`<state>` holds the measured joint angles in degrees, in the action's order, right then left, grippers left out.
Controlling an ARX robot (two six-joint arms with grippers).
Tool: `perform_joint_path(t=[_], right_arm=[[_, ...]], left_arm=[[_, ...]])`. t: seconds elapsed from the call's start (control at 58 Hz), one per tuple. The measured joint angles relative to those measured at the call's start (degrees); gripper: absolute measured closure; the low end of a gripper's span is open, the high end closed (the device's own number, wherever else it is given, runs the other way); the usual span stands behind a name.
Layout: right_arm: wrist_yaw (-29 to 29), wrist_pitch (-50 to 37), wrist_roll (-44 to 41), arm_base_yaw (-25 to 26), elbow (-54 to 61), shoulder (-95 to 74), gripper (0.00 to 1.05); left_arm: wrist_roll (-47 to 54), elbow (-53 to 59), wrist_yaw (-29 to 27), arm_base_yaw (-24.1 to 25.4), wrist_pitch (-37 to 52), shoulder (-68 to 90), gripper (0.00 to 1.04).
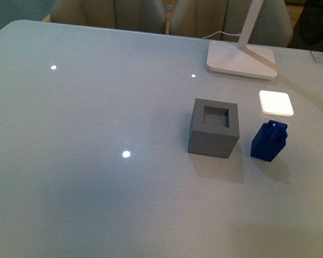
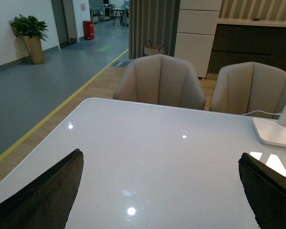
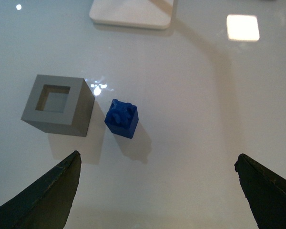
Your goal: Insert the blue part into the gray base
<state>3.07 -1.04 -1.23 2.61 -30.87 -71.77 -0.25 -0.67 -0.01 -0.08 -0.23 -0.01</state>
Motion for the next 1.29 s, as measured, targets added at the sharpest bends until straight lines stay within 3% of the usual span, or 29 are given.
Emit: perform_joint_path(t=[0.328,0.707,1.138,1.293], right_arm=[[-0.2,-0.5,5.1,-5.1,-20.0,-37.4,0.09],[-0.7,1.7,11.1,-7.4,-30.8,-49.9,0.09],[-2.5,2.7,15.2,-8.0,-34.5,-55.9,0.09],[-2.7,2.7,16.0,-7.8,-34.7,-56.3,0.28]], left_arm=[[0.0,0.0,0.0,0.0,0.0,0.0,0.07],[0.0,0.0,0.0,0.0,0.0,0.0,0.07],[0.0,0.0,0.0,0.0,0.0,0.0,0.07],[0.0,0.0,0.0,0.0,0.0,0.0,0.07]])
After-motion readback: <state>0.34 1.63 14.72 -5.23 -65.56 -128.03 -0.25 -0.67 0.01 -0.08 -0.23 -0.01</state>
